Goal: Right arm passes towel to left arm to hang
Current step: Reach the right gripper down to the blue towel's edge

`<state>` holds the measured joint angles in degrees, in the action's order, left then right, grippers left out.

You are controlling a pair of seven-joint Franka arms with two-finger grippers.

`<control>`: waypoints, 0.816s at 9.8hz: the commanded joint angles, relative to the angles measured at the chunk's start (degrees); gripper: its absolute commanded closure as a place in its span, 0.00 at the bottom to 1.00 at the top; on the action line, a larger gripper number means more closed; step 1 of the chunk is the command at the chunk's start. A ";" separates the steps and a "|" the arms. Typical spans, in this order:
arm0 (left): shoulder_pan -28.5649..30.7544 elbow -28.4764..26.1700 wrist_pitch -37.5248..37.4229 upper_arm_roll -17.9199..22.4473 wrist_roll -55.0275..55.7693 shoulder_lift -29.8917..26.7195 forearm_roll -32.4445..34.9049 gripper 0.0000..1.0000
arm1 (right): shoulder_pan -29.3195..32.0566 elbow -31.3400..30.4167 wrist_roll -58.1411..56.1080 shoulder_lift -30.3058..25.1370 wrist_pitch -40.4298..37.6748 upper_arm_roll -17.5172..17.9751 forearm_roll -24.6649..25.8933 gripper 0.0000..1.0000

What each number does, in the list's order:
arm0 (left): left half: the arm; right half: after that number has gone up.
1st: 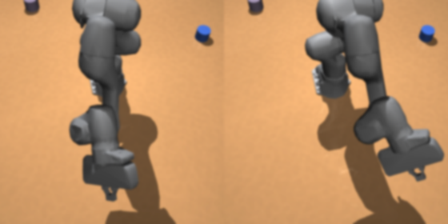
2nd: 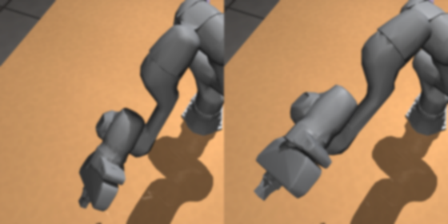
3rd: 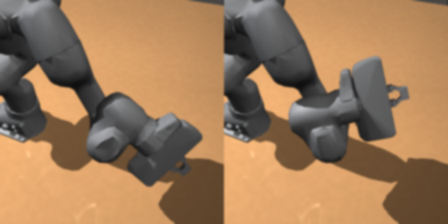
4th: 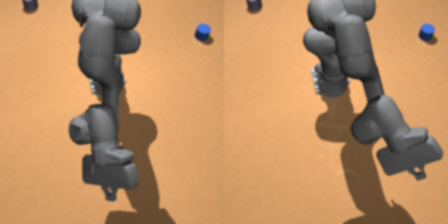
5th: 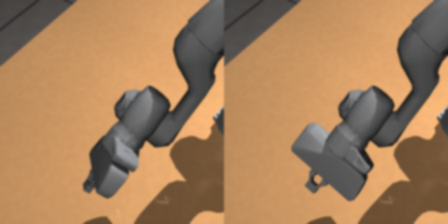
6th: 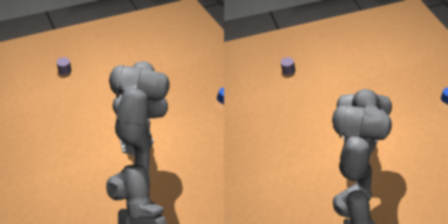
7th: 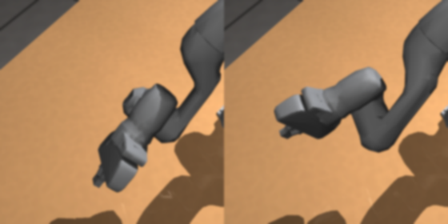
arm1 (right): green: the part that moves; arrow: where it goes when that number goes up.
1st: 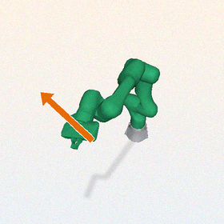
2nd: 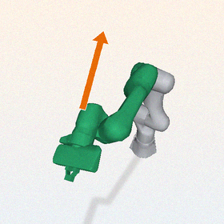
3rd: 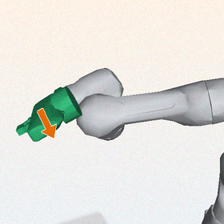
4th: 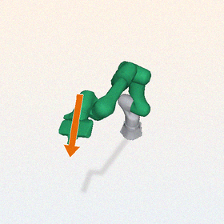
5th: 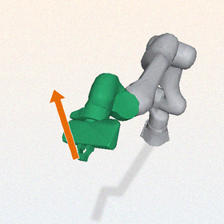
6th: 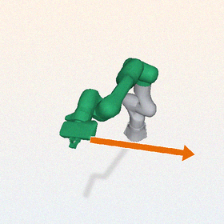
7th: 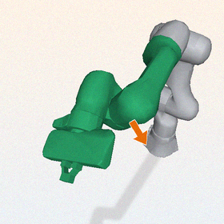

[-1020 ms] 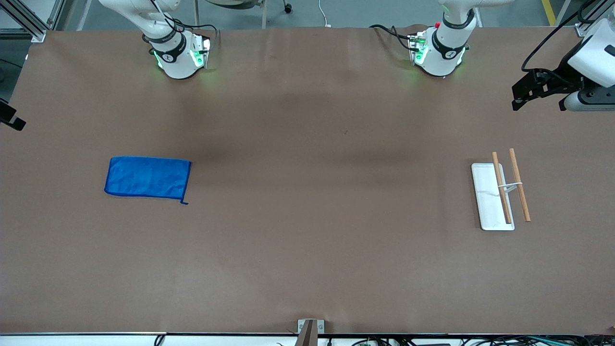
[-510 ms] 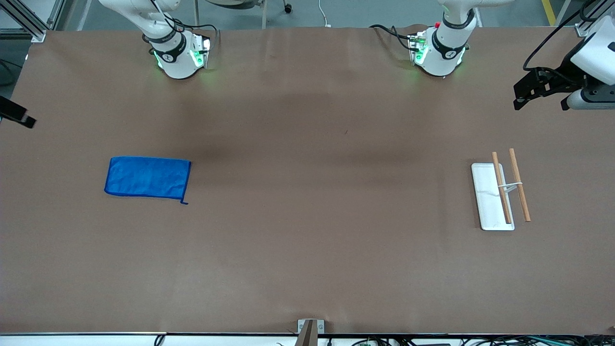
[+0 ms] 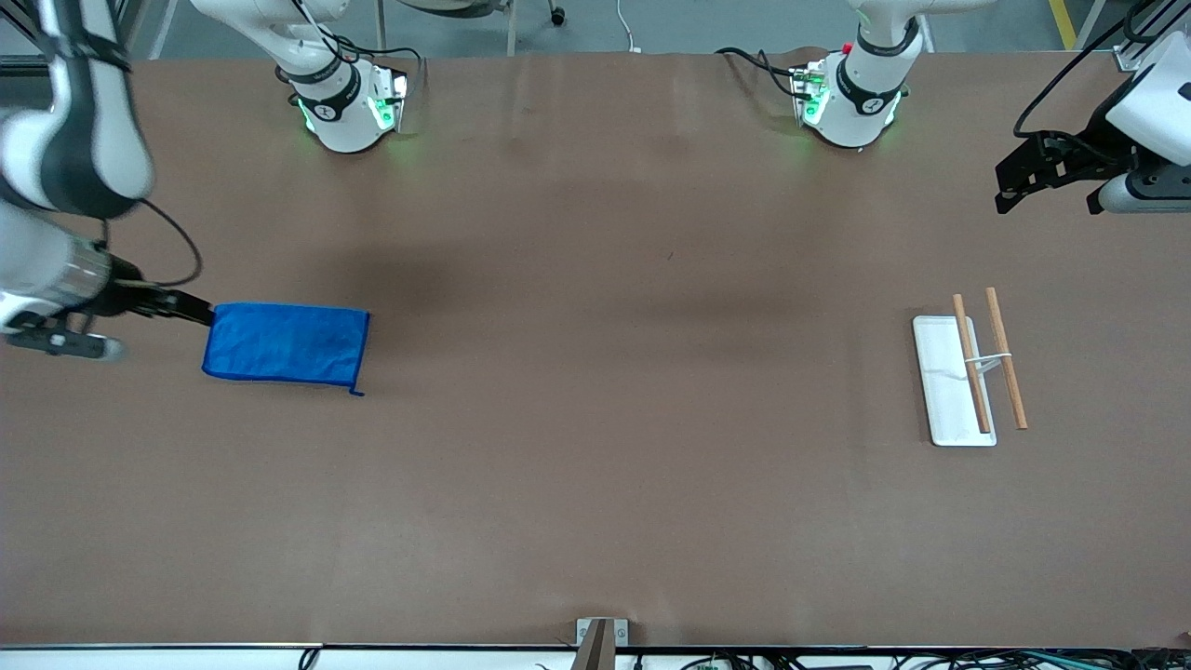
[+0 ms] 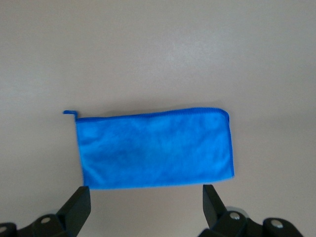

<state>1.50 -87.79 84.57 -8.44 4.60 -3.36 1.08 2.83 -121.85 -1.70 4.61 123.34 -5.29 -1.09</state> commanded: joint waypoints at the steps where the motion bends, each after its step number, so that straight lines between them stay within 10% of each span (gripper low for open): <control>1: -0.09 -0.18 -0.63 -0.26 -0.29 1.42 0.51 0.00 | 2.17 -9.86 -6.45 2.13 14.40 -0.33 -0.14 0.00; 4: 0.08 -0.10 -0.63 -0.26 -0.55 1.86 0.51 0.00 | 2.27 -14.90 -7.44 11.01 31.56 -0.51 -0.14 0.01; 8: -0.01 -0.10 -0.63 -0.26 -0.46 1.86 0.59 0.00 | 1.75 -15.78 -7.44 13.67 34.69 -0.34 -0.14 0.04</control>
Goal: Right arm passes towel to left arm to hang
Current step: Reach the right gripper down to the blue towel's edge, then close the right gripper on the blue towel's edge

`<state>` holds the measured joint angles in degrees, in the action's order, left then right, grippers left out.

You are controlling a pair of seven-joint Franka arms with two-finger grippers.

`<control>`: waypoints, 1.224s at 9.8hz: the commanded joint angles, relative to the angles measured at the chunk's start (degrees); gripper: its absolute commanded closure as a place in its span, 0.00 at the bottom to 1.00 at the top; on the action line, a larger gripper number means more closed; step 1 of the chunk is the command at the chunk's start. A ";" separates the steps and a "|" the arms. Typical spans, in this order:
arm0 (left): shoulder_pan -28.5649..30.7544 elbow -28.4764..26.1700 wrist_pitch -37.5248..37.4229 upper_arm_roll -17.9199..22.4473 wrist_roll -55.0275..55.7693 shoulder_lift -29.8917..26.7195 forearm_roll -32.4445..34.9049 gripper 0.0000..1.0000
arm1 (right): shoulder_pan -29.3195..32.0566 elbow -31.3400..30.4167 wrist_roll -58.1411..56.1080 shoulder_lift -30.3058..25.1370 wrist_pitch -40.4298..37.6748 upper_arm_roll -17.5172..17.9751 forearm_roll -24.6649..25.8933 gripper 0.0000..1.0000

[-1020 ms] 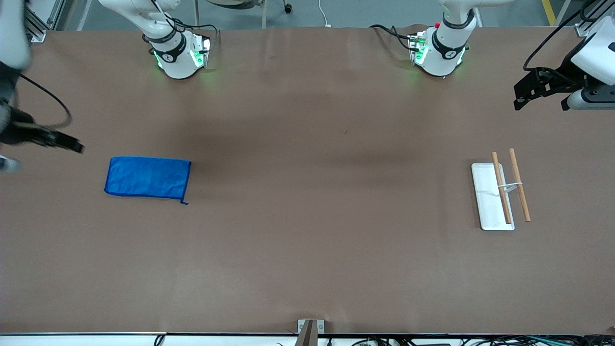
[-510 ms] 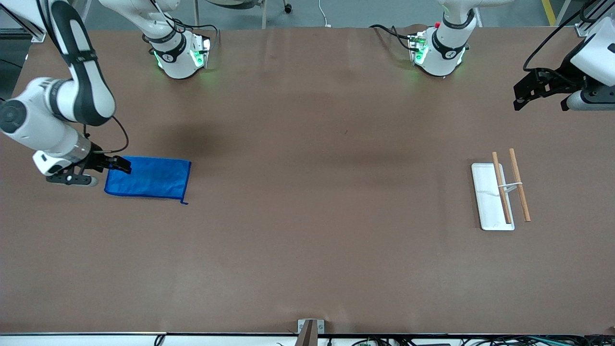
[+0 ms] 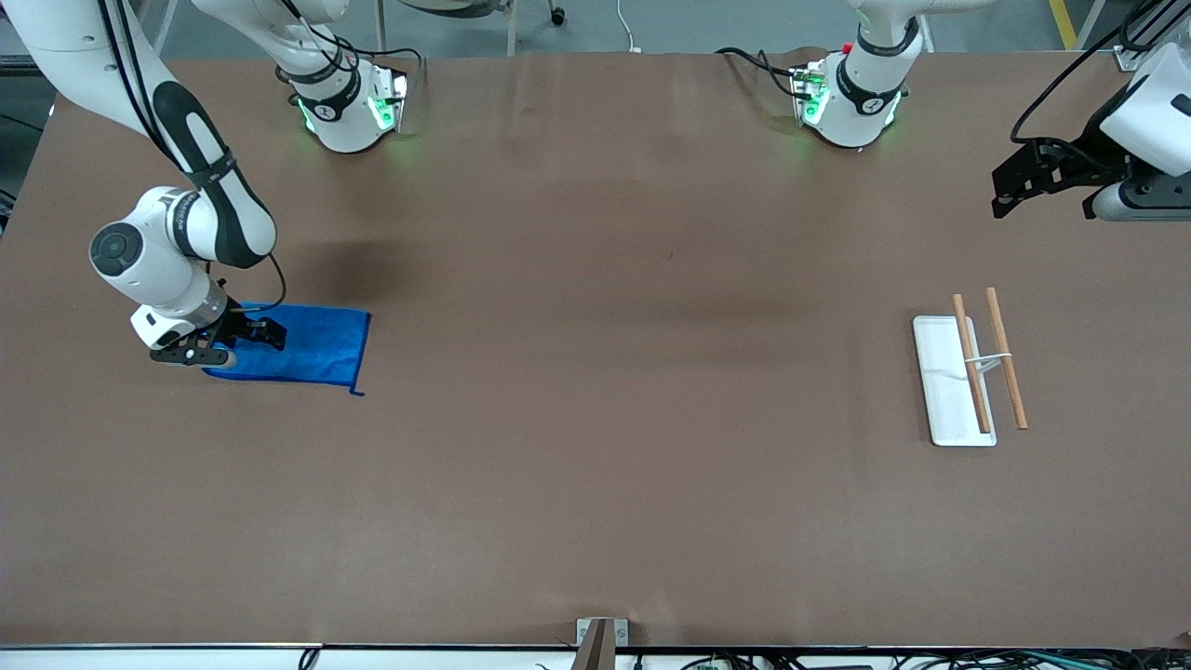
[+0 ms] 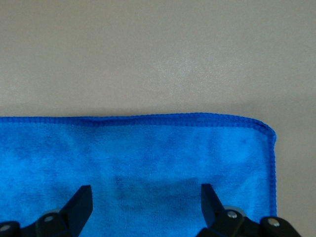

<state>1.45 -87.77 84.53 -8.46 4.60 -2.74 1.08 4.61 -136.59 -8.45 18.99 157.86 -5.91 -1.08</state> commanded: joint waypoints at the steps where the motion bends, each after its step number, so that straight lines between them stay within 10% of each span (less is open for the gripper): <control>1: -0.04 -0.12 -0.60 -0.24 -0.46 1.24 0.68 0.00 | -0.65 -2.26 -0.69 -0.80 0.17 0.28 -0.23 0.05; 4: -0.04 -0.12 -0.60 -0.24 -0.46 1.24 0.68 0.00 | -0.83 -2.54 -0.69 0.16 2.53 0.37 -0.23 0.12; 10: 0.13 -0.12 -0.60 -0.24 -0.64 1.24 0.68 0.00 | -0.83 -2.54 -0.34 1.22 3.69 0.46 -0.23 1.00; 12: -0.21 -0.12 -0.60 -0.24 -0.20 1.24 0.77 0.00 | -1.71 -1.41 -0.07 -2.44 -3.91 0.55 -0.23 1.00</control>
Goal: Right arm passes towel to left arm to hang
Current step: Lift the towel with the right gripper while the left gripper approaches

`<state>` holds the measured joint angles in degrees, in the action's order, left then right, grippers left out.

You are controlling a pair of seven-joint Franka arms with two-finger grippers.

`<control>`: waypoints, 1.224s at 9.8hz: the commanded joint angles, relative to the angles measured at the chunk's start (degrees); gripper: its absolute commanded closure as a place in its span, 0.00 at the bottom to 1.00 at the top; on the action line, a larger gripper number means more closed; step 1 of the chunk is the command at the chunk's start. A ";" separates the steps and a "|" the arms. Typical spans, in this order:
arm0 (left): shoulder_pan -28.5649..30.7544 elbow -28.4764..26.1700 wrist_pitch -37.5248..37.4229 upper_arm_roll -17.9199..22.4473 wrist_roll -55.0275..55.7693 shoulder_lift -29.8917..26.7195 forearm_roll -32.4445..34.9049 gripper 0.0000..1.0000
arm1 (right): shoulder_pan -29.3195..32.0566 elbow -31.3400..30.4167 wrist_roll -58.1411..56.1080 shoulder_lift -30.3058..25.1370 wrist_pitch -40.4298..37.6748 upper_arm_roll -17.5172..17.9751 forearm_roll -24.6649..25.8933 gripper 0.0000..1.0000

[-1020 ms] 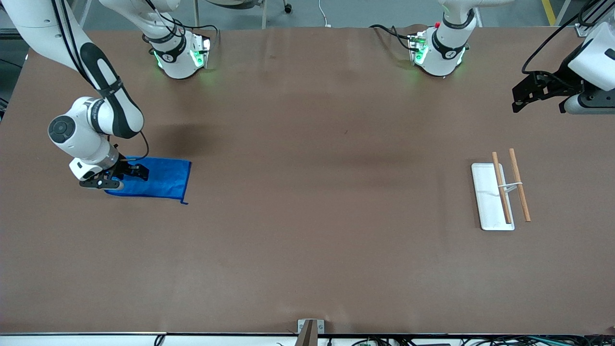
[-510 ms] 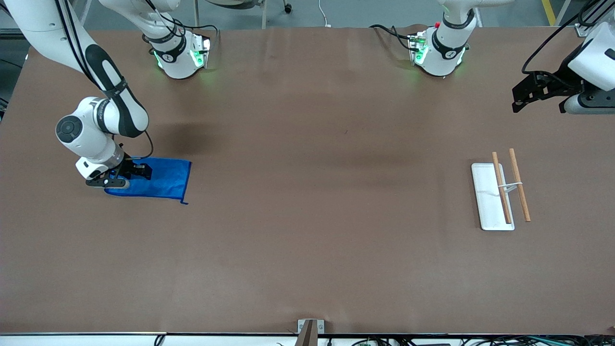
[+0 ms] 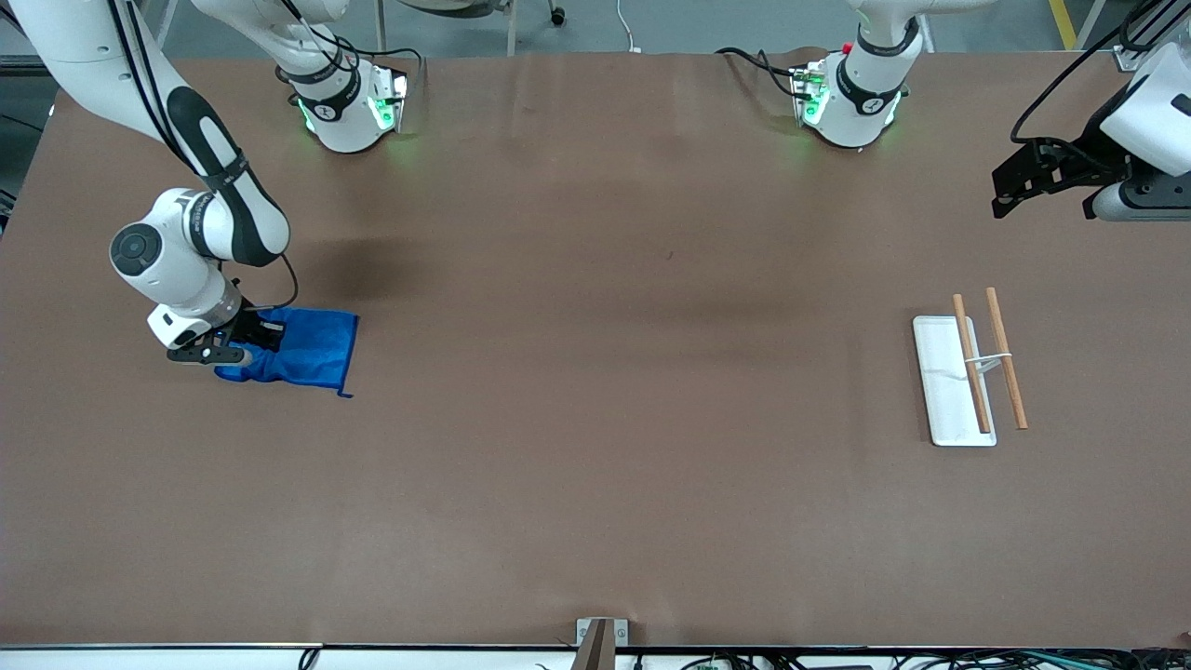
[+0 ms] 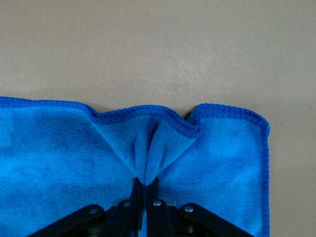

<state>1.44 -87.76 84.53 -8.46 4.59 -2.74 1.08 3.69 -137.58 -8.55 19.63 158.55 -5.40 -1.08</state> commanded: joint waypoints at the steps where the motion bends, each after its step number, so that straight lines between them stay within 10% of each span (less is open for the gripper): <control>1: -0.29 -0.13 -0.60 -0.24 -0.20 1.24 0.77 0.00 | -0.79 1.50 -0.32 -6.24 -10.83 0.04 -0.24 1.00; 7: 0.40 2.13 -0.60 0.37 -1.25 3.07 -4.11 0.00 | -5.17 21.29 0.99 -11.80 -40.77 1.96 -5.03 1.00; 12: 3.40 3.03 2.29 0.46 -6.33 12.55 -30.48 0.00 | -6.67 29.63 4.22 -11.37 -40.25 14.26 -39.38 1.00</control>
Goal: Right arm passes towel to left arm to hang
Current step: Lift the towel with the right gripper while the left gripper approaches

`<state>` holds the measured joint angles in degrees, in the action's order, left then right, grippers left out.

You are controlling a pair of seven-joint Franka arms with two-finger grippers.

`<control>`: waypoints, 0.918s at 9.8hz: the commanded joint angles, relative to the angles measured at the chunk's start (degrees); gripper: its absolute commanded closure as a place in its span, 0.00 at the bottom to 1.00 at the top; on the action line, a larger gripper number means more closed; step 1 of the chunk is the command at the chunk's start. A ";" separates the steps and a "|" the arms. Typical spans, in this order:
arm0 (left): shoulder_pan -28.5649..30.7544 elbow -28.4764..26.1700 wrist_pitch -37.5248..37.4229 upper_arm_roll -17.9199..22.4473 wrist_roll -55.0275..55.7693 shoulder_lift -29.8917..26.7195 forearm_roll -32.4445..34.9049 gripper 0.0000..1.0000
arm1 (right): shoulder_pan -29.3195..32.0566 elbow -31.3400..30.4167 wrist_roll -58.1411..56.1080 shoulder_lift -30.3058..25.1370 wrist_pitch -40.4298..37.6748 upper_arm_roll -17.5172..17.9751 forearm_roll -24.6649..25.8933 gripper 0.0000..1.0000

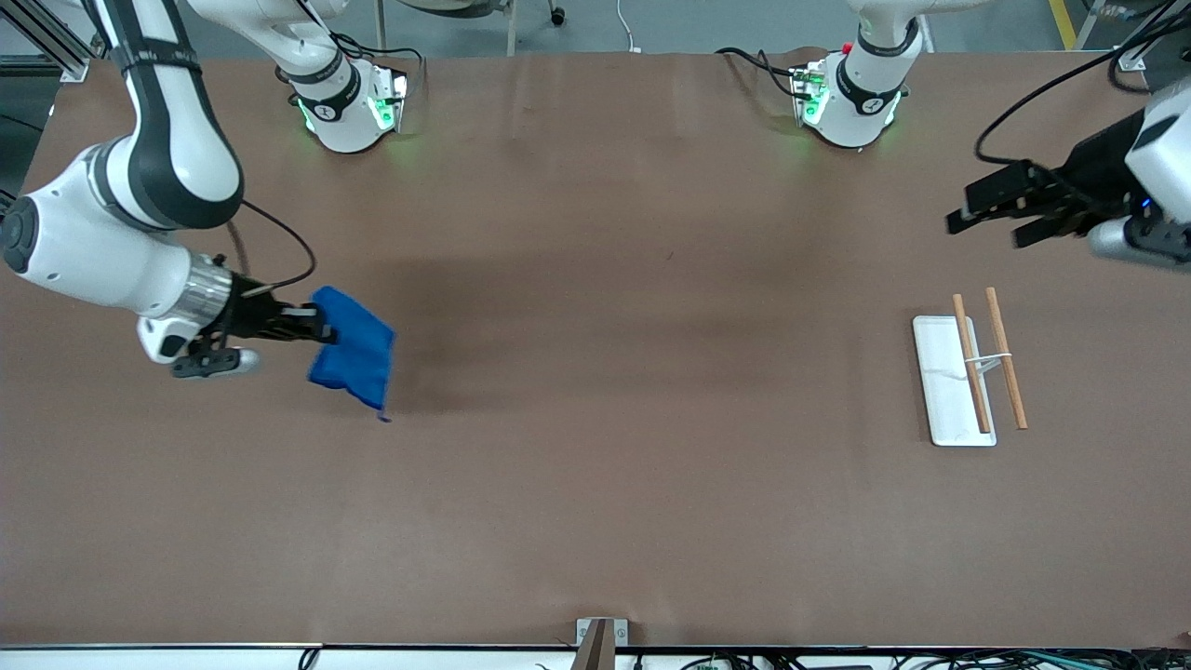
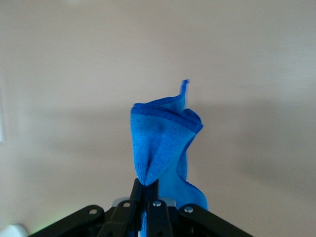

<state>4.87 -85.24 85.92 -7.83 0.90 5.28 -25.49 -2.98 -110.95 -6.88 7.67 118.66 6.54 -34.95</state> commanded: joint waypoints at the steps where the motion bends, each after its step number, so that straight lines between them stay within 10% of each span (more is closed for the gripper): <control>1: -0.04 -0.10 2.74 -0.17 -5.53 7.43 -7.52 0.00 | -0.71 5.02 4.14 0.59 -0.01 5.21 -11.31 1.00; 9: 0.49 -10.91 -2.49 -1.75 -15.39 22.73 -52.96 0.00 | -2.30 8.64 8.29 0.59 13.07 21.93 -55.80 1.00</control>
<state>5.31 -95.08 85.34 -8.89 -12.02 25.16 -74.86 -5.83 -103.15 0.84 7.93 130.26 26.51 -85.53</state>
